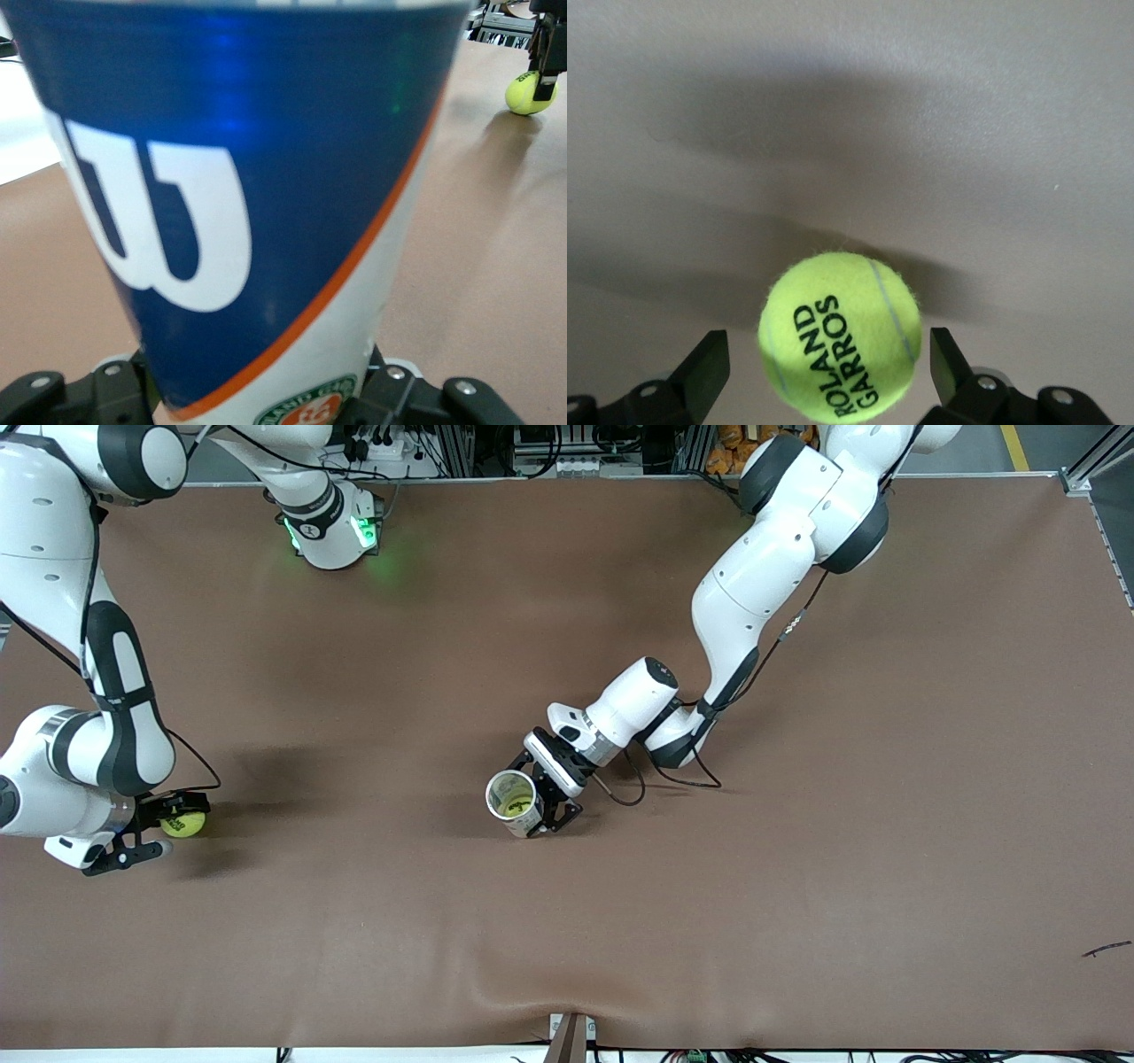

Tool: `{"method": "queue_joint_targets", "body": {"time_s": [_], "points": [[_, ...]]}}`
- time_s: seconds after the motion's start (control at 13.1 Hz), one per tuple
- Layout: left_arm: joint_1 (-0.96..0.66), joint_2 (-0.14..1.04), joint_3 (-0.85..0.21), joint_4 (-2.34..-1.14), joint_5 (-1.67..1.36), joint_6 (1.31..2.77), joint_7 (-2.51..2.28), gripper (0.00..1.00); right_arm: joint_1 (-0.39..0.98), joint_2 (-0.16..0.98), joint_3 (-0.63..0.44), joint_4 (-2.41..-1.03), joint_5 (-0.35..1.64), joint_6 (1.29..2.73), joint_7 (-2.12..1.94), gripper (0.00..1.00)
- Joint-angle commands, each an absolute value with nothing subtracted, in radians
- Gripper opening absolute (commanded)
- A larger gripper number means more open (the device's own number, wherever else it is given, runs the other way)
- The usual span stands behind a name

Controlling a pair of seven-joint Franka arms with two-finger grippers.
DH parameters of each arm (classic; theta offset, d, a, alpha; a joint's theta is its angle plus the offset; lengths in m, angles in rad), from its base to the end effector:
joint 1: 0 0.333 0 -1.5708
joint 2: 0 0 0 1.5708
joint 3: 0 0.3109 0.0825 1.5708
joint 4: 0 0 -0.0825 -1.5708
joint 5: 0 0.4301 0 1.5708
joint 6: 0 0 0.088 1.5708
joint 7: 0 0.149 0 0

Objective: Insert tennis ball vertically with right arm
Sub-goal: 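Grasp the Roland Garros ball with the right gripper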

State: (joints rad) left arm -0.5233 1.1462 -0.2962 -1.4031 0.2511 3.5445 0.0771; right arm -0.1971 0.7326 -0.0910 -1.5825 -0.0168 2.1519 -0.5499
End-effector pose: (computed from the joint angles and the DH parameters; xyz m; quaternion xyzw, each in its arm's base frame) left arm 0.5763 -0.5633 0.0973 0.7847 -0.3608 0.4441 0.2385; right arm 0.6763 -0.1982 0.1189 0.9856 0.1442 -0.0886 0.0020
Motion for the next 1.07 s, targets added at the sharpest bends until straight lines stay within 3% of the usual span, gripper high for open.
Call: {"method": "queue_joint_targets", "body": {"time_s": [0.0, 0.08, 0.15, 0.23, 0.46, 0.76, 0.99], "points": [[-0.526, 1.149, -0.296, -1.393, 0.242, 3.554, 0.067, 0.82, -0.23, 0.736, -0.069, -1.585, -0.035, 2.189, -0.574, 0.92], [-0.526, 1.149, -0.296, -1.393, 0.242, 3.556, 0.067, 0.81, -0.227, 0.736, -0.069, -1.585, -0.035, 2.187, -0.574, 0.57], [-0.526, 1.149, -0.296, -1.393, 0.242, 3.554, 0.067, 0.81, -0.226, 0.735, -0.068, -1.583, -0.035, 2.183, -0.574, 0.37], [-0.526, 1.149, -0.296, -1.393, 0.242, 3.554, 0.067, 0.81, -0.224, 0.735, -0.067, -1.58, -0.035, 2.181, -0.572, 0.31], [-0.526, 1.149, -0.296, -1.393, 0.242, 3.554, 0.067, 0.81, -0.206, 0.704, -0.06, -1.556, -0.023, 2.166, -0.561, 0.31], [-0.526, 1.149, -0.296, -1.393, 0.244, 3.556, 0.067, 0.81, -0.144, 0.615, -0.052, -1.473, 0.011, 1.992, -0.484, 0.31], [-0.526, 1.149, -0.296, -1.393, 0.244, 3.556, 0.067, 0.81, -0.068, 0.529, -0.038, -1.47, 0.086, 1.945, -0.332, 0.31]]}}
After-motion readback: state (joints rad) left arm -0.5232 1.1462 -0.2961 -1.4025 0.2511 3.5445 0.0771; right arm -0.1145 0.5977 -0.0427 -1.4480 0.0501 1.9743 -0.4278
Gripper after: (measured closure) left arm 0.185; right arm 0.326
